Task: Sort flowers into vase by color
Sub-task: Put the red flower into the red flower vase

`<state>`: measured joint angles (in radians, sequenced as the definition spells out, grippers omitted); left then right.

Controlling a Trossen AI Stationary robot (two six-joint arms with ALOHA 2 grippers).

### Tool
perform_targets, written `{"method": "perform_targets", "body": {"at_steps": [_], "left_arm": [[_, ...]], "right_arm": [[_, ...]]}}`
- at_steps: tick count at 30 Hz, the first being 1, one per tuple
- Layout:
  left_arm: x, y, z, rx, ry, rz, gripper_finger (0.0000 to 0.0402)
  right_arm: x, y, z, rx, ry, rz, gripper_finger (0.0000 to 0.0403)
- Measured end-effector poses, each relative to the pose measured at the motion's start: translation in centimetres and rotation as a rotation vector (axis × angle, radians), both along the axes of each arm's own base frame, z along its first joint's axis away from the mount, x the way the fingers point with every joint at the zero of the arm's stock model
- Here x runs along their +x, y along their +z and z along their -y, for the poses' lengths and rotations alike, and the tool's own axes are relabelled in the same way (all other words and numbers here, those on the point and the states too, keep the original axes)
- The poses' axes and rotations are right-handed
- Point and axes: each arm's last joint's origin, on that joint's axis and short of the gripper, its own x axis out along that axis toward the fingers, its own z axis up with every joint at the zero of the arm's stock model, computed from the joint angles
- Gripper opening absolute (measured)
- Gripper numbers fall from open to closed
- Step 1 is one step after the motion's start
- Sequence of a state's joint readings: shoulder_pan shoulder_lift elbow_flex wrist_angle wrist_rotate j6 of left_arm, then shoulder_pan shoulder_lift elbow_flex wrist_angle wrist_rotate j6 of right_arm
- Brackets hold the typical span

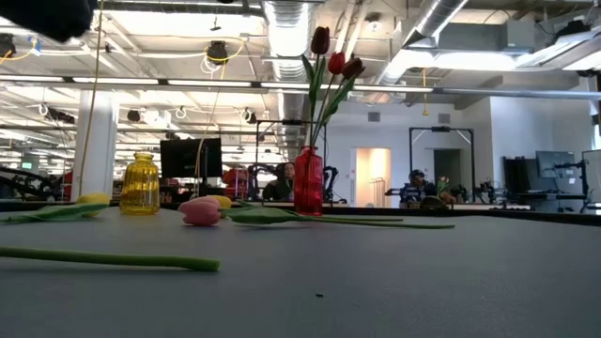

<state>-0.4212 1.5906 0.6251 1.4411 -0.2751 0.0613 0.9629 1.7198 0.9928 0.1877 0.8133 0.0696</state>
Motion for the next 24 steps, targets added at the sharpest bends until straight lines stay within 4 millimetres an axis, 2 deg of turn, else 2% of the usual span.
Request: {"method": "perform_targets", "body": {"at_steps": [2,7,10,16,24], "left_arm": [[-0.5,-0.1,-1.4,0.024,0.012,0.085,0.0],[0.2,-0.4,-5.5,0.063,0.05,0.091,0.0],[0.6,-0.3,-8.0,0.055,0.064,0.097,0.0],[0.7,-0.2,-13.2,0.009,0.202,0.096,0.0],[-0.3,-0.2,-19.1,-0.003,0.295,0.095,0.0]], "right_arm": [[1.1,0.1,0.9,-0.049,-0.02,0.003,0.0118],[3.5,-0.3,4.1,-0.092,-0.051,-0.051,0.0118],[4.0,-0.8,6.4,-0.06,-0.054,-0.097,0.0118],[3.0,-1.2,10.7,0.033,-0.142,-0.092,0.0118],[1.2,-1.5,14.6,0.124,-0.205,0.019,0.0118]]}}
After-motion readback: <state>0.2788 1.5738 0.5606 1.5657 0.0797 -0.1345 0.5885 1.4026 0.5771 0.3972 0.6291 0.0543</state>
